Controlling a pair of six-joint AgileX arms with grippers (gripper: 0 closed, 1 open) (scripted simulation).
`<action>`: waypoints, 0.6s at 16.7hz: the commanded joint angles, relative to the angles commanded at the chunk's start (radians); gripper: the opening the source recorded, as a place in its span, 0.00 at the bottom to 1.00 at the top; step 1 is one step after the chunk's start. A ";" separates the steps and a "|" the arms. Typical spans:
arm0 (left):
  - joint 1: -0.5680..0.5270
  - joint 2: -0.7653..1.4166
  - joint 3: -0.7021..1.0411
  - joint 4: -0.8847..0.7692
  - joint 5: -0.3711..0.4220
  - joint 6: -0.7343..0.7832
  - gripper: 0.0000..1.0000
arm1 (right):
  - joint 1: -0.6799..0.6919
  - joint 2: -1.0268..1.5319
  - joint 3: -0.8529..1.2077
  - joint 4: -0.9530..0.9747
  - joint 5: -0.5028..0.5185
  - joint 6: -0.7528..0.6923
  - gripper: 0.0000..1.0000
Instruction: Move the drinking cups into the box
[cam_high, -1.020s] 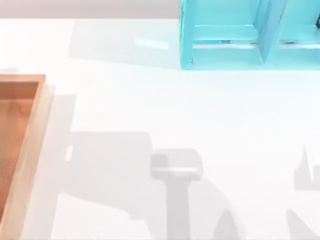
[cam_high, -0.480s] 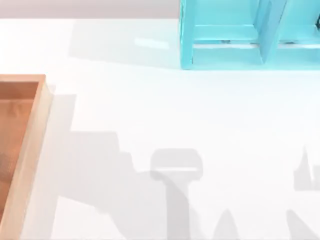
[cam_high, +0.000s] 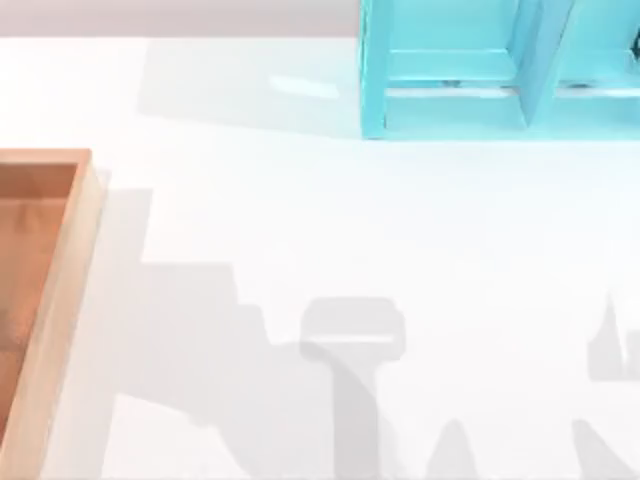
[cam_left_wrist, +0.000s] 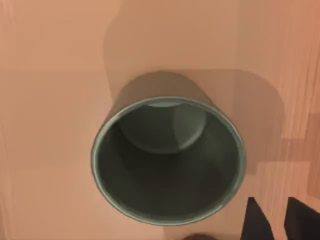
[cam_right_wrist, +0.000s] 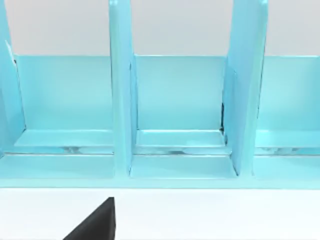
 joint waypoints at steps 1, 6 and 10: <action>0.000 0.000 0.000 0.000 0.000 0.000 0.45 | 0.000 0.000 0.000 0.000 0.000 0.000 1.00; 0.000 0.000 0.000 0.000 0.000 0.000 0.83 | 0.000 0.000 0.000 0.000 0.000 0.000 1.00; 0.000 0.000 0.000 0.000 0.000 0.000 1.00 | 0.000 0.000 0.000 0.000 0.000 0.000 1.00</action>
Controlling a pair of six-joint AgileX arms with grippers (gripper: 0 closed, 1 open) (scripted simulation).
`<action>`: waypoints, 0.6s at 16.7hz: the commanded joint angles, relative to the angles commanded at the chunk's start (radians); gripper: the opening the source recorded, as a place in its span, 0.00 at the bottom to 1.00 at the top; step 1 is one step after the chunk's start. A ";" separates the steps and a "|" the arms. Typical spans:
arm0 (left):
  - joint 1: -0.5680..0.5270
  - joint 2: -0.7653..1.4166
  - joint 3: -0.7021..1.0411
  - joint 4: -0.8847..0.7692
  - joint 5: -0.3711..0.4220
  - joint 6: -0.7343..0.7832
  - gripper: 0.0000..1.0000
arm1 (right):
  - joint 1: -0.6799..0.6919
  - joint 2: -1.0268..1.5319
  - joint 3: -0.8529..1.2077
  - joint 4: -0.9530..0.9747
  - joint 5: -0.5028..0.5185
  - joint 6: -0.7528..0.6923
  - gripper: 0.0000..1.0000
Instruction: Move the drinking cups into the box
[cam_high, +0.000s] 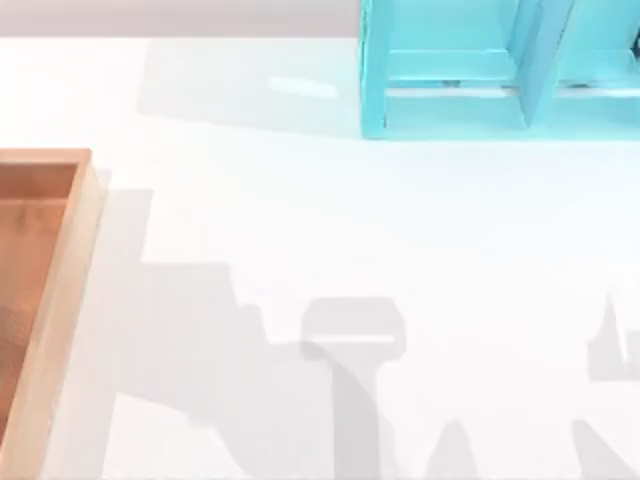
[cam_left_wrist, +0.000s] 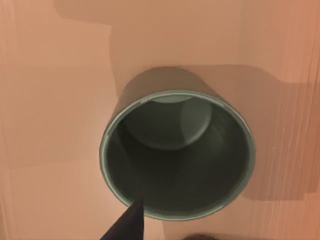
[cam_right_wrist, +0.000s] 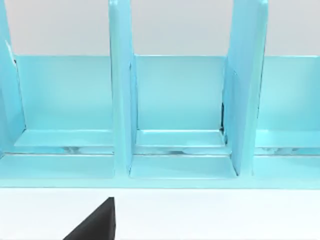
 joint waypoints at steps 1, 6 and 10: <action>0.000 0.000 0.000 0.000 0.000 0.000 1.00 | 0.000 0.000 0.000 0.000 0.000 0.000 1.00; 0.000 0.000 0.000 0.000 0.000 0.000 1.00 | 0.000 0.000 0.000 0.000 0.000 0.000 1.00; -0.001 0.007 0.030 -0.029 0.000 0.001 1.00 | 0.000 0.000 0.000 0.000 0.000 0.000 1.00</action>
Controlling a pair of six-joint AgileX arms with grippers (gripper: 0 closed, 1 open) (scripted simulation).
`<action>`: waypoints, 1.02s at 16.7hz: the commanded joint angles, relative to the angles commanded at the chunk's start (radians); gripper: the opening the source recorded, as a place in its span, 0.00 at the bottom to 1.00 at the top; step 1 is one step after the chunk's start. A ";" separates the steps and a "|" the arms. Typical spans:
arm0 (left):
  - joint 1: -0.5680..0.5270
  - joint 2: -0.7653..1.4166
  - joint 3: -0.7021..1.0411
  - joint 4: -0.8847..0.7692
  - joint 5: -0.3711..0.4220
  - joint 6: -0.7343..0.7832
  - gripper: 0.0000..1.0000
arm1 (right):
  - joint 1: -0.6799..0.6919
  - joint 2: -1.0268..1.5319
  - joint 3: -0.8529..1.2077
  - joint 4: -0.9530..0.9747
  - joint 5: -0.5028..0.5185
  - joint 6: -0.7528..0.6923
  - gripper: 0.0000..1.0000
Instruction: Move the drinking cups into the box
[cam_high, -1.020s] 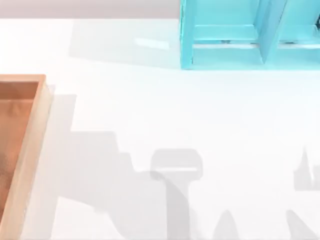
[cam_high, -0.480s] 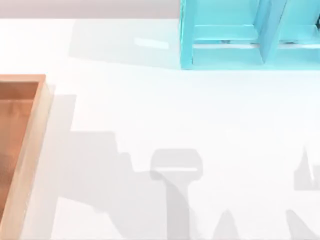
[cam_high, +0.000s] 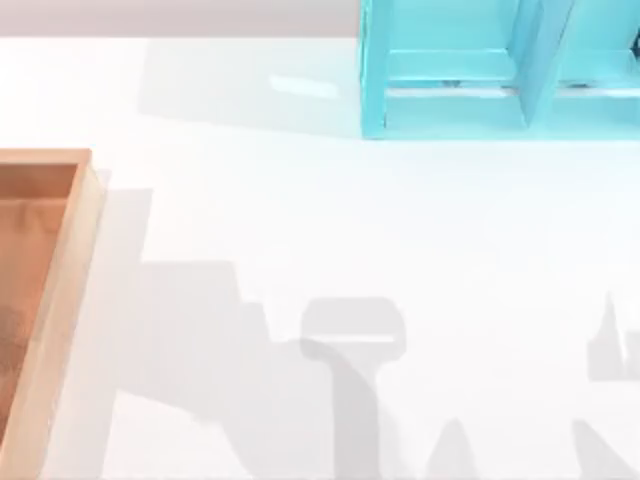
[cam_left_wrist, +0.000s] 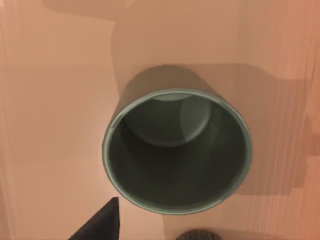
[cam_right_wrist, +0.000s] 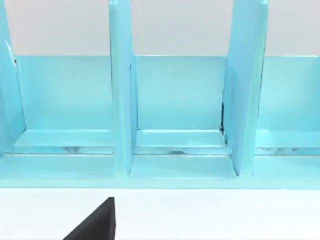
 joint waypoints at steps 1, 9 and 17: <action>0.000 0.001 0.022 -0.022 0.000 0.000 1.00 | 0.000 0.000 0.000 0.000 0.000 0.000 1.00; -0.002 0.003 0.178 -0.174 0.000 -0.002 1.00 | 0.000 0.000 0.000 0.000 0.000 0.000 1.00; -0.004 0.006 0.335 -0.330 0.000 -0.004 1.00 | 0.000 0.000 0.000 0.000 0.000 0.000 1.00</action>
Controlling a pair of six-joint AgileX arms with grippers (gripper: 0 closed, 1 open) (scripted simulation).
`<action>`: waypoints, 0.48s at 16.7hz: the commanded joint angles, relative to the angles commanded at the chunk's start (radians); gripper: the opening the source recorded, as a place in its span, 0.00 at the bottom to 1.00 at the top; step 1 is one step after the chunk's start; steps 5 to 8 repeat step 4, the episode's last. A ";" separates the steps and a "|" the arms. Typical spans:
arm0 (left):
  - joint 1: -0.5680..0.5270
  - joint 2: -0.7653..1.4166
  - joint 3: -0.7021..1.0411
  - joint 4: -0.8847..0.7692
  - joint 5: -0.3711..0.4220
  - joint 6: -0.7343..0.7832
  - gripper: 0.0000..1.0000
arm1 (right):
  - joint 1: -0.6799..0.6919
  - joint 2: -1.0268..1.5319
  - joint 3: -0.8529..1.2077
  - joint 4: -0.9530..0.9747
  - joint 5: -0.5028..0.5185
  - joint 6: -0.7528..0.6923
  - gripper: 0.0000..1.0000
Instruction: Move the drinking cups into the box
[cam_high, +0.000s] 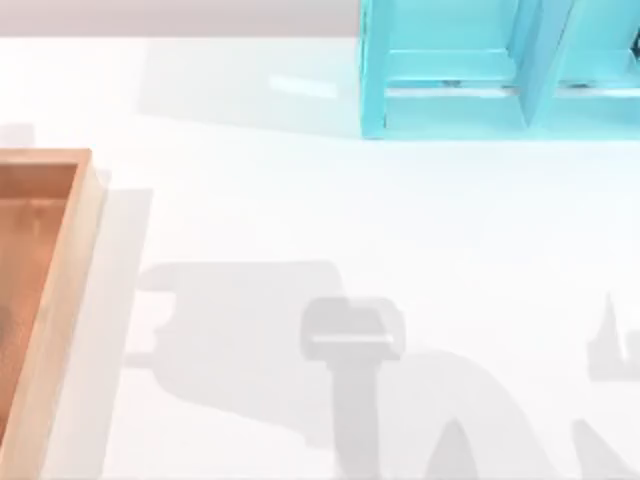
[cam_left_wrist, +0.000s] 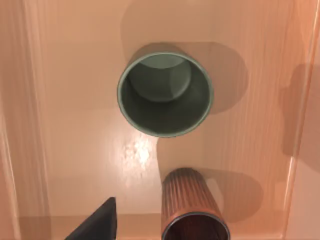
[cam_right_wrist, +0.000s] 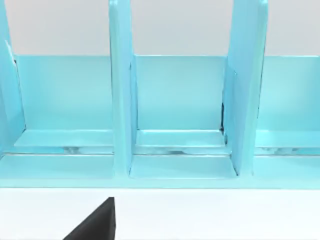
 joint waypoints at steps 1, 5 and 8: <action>0.000 -0.002 0.021 -0.021 0.000 0.000 1.00 | 0.000 0.000 0.000 0.000 0.000 0.000 1.00; -0.002 -0.007 0.040 -0.040 0.000 -0.002 1.00 | 0.000 0.000 0.000 0.000 0.000 0.000 1.00; -0.002 -0.007 0.040 -0.040 0.000 -0.002 1.00 | 0.000 0.000 0.000 0.000 0.000 0.000 1.00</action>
